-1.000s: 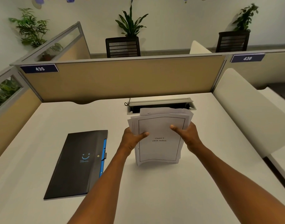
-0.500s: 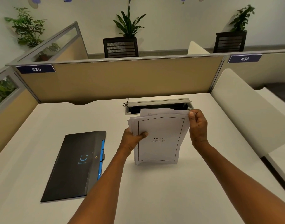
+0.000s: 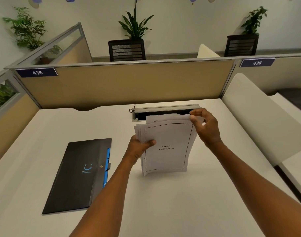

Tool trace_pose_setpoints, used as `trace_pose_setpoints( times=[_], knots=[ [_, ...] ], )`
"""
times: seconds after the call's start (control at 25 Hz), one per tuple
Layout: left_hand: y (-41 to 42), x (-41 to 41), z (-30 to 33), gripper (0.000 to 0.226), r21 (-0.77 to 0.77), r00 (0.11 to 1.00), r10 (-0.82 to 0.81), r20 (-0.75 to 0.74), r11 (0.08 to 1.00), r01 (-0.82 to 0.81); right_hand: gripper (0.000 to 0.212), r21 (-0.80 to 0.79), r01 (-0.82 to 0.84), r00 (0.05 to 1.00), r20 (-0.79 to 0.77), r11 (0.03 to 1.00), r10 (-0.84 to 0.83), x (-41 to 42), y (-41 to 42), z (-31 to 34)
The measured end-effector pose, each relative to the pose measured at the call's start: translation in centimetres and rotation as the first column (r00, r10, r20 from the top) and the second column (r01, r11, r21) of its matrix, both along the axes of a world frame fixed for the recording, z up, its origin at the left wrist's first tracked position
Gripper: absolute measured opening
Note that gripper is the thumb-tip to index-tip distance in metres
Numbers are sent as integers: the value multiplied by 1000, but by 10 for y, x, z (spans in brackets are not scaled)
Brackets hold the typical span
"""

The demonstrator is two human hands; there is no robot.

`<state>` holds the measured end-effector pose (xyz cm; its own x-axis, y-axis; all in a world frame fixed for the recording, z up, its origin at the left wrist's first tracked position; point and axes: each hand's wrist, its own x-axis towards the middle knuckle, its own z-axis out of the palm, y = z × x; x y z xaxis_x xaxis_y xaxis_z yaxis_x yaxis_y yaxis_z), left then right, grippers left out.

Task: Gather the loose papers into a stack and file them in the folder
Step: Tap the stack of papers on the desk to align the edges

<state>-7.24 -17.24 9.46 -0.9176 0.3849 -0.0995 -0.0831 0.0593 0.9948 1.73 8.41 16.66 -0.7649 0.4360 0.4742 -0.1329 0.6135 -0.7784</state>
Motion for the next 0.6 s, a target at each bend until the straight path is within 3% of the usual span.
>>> trace_pose_setpoints(
  times=[0.12, 0.2, 0.32, 0.6],
  knots=[
    [0, 1, 3, 38, -14, 1000, -19, -11, 1000, 19, 15, 303, -31, 998, -42, 953, 45, -7, -7, 18],
    [0, 2, 4, 39, -22, 999, -35, -27, 999, 34, 19, 406, -97, 995, 9, 909, 102, -12, -16, 27],
    [1, 4, 4, 42, -30, 999, -42, -23, 999, 42, 13, 450, -206, 978, 115, 869, 172, -19, -34, 35],
    [0, 3, 4, 45, -70, 997, -62, -48, 996, 59, 6, 499, -272, 962, 157, 823, 222, -30, -58, 41]
  ],
)
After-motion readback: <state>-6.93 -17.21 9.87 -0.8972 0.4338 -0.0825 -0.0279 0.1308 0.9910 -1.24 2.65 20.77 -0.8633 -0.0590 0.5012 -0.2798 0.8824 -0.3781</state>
